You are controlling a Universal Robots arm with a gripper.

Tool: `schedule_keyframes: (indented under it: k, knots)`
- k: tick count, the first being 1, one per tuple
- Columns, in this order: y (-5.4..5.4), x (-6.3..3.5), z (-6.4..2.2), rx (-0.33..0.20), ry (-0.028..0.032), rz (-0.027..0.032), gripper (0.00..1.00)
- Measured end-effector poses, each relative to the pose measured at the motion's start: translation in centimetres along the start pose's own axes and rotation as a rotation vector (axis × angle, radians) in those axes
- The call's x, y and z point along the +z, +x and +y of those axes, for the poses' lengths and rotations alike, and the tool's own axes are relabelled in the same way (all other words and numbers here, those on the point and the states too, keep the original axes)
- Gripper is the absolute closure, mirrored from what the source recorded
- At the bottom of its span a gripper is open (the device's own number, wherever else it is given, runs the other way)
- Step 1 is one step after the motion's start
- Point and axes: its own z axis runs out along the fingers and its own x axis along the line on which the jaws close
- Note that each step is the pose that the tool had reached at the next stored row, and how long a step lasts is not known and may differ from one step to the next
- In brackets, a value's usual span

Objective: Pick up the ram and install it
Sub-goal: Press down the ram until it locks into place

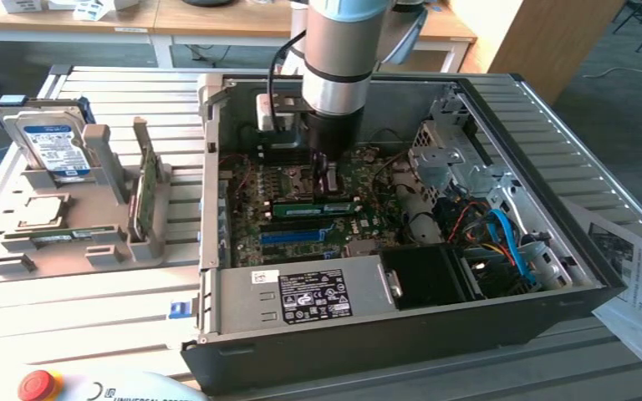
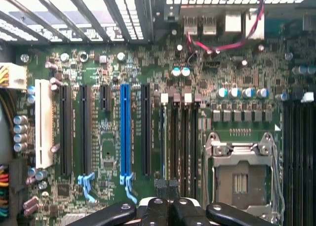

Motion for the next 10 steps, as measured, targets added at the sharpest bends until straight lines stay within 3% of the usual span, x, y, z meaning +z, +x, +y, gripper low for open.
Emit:
schedule_keyframes:
  k: [10]
  knots:
    - [0.02,0.04,0.40,0.000,0.0010,-0.0001,0.89]
